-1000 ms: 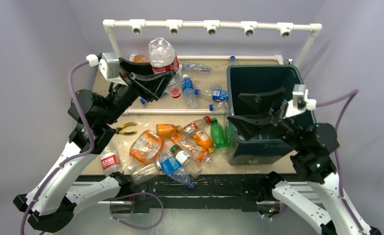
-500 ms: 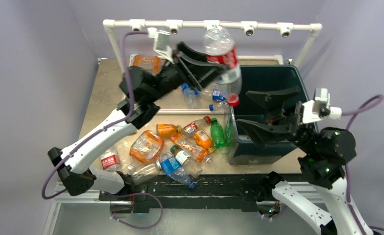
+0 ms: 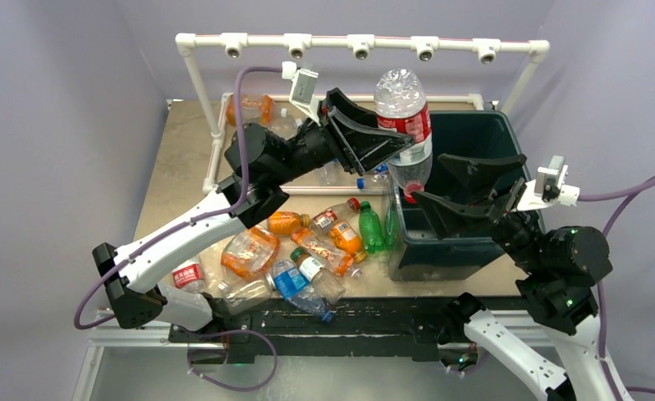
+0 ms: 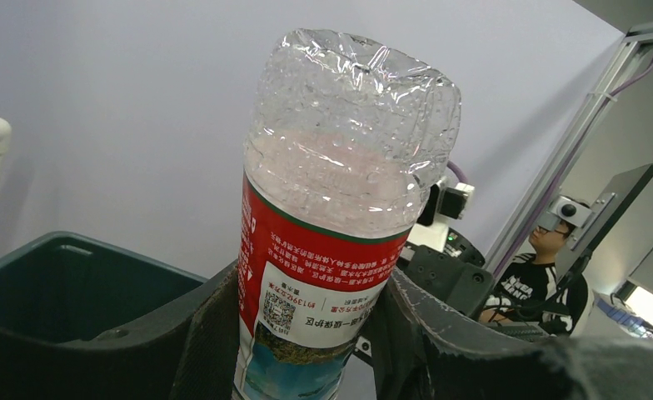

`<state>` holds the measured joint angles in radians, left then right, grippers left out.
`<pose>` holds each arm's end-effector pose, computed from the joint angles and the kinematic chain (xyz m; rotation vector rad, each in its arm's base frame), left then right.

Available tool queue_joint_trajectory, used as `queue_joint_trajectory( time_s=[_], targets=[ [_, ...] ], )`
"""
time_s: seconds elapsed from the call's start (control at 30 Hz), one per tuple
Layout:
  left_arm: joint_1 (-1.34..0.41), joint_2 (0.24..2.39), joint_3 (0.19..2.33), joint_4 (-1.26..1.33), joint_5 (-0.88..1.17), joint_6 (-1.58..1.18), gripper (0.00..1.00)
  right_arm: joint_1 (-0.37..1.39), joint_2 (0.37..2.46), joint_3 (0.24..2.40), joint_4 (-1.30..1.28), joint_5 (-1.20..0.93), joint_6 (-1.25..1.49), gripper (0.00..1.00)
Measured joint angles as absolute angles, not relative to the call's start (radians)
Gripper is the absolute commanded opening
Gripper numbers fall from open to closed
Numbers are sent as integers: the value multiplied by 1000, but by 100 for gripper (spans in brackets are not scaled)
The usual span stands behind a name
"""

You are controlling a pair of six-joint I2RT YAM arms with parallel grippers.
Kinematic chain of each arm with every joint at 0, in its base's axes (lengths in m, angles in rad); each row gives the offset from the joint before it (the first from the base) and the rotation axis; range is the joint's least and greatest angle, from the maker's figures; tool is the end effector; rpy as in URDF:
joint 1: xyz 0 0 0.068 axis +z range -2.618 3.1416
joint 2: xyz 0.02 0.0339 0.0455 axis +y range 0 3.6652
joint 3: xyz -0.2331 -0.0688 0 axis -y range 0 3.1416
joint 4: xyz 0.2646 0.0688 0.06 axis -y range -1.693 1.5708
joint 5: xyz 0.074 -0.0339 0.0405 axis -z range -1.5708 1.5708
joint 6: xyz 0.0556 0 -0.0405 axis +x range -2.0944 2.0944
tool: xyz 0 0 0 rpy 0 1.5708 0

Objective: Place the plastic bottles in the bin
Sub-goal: Place the plastic bottle in the trash bin.

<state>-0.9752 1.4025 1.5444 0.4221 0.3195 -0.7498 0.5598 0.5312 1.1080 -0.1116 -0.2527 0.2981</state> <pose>0.1772 -0.2925 0.5079 0.4635 1.1045 -1.7059 0.0963 0.0767 0.4835 -0.3823 1.1021 0.9022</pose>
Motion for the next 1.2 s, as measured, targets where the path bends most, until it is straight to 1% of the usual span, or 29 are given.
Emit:
queue_joint_trajectory(
  time_s=[0.17, 0.23, 0.33, 0.37, 0.47, 0.53, 0.57, 0.6, 0.67, 0.77, 0.9, 1.0, 1.1, 1.2],
  targets=[
    [-998, 1388, 1542, 432, 311, -766, 0, 563, 570, 1110, -97, -292, 306, 97],
    [-1010, 1388, 1542, 433, 310, -768, 0, 564, 591, 1113, -88, -307, 311, 90],
    [-1031, 1388, 1542, 428, 302, -766, 0, 565, 624, 1116, -76, -324, 323, 73],
    [-1036, 1389, 1542, 426, 296, -764, 6, 567, 633, 1119, -70, -337, 331, 67],
    [-1043, 1390, 1542, 425, 279, -759, 47, 571, 646, 1126, -56, -366, 342, 53],
    [-1050, 1388, 1540, 426, 269, -751, 67, 570, 645, 1127, -55, -365, 340, 47],
    [-1053, 1387, 1538, 426, 263, -744, 86, 570, 641, 1127, -56, -362, 340, 45],
    [-1056, 1382, 1530, 428, 255, -737, 92, 570, 638, 1127, -59, -359, 339, 44],
    [-1063, 1357, 1490, 419, 244, -720, 96, 570, 625, 1127, -59, -335, 332, 42],
    [-1076, 1309, 1432, 398, 213, -693, 99, 569, 602, 1127, -62, -273, 314, 41],
    [-1077, 1209, 1354, 361, 136, -632, 99, 567, 575, 1127, -75, -153, 293, 42],
    [-1076, 1109, 1287, 330, 43, -580, 99, 565, 561, 1116, -93, -1, 282, 41],
    [-1076, 973, 1188, 292, -76, -521, 99, 564, 538, 1065, -95, 148, 276, 40],
    [-1076, 867, 1118, 233, -181, -467, 99, 564, 511, 983, -84, 254, 275, 40]
  ],
)
